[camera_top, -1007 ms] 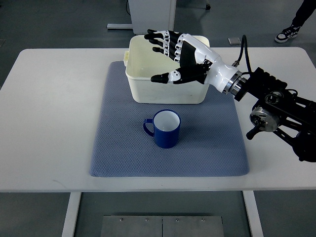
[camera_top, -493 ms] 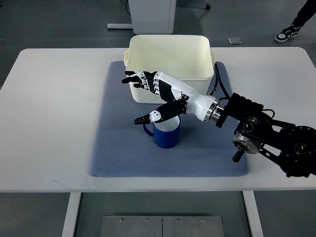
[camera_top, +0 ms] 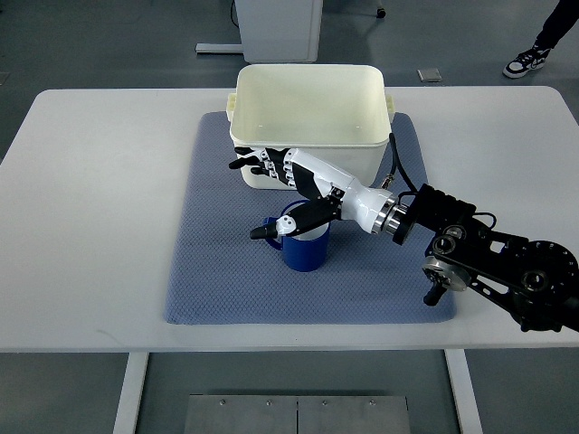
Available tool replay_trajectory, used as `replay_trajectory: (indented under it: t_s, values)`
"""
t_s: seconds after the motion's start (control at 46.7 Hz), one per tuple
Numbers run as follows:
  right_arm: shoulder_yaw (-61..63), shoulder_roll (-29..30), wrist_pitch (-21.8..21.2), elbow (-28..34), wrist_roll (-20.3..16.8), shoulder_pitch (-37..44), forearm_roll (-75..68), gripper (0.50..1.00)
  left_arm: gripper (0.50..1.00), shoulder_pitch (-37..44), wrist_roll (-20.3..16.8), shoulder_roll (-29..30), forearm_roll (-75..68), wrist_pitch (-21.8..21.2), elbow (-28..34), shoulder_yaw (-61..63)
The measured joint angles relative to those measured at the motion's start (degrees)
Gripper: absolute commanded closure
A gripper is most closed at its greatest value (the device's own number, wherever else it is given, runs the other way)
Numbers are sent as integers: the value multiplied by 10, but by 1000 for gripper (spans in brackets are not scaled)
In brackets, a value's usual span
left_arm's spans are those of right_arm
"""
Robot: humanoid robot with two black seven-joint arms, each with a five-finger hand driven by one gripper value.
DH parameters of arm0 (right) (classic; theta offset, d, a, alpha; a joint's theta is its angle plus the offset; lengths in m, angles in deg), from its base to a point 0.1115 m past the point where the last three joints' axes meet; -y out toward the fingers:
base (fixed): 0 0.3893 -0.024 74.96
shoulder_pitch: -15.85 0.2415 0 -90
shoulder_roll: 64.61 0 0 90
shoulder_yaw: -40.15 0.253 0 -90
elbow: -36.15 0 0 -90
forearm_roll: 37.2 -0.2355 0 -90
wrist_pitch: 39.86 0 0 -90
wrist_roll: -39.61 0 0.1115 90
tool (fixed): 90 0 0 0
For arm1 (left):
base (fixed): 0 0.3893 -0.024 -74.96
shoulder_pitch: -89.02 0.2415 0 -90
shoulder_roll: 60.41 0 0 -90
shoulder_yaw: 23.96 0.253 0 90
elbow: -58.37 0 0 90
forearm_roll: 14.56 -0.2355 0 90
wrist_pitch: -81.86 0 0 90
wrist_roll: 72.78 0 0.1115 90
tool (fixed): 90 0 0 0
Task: Place cup in box with right hand
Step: 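Close the right hand's fingers around the blue mug's body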
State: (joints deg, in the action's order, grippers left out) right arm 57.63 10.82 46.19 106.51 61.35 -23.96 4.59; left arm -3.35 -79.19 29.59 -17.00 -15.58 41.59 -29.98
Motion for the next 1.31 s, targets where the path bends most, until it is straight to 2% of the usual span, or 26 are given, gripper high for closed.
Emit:
replay_trajectory:
  t_s: [0.257, 0.6, 0.771, 1.028, 1.306]
  values:
    - [-2, 1, 1, -40, 11, -3, 0, 509, 500, 0, 0, 0, 0, 0, 0, 0]
    - [-28, -4, 1, -44, 36, -3, 0, 509, 500, 0, 0, 0, 0, 0, 0, 0]
    - [-34, 0, 1, -59, 37, -9, -1, 511, 500, 0, 0, 0, 0, 0, 0, 0]
    - [-51, -1, 1, -87, 65, -10, -4, 509, 500, 0, 0, 0, 0, 0, 0, 0]
    - [-46, -9, 1, -86, 66, -6, -8, 509, 500, 0, 0, 0, 0, 0, 0, 0]
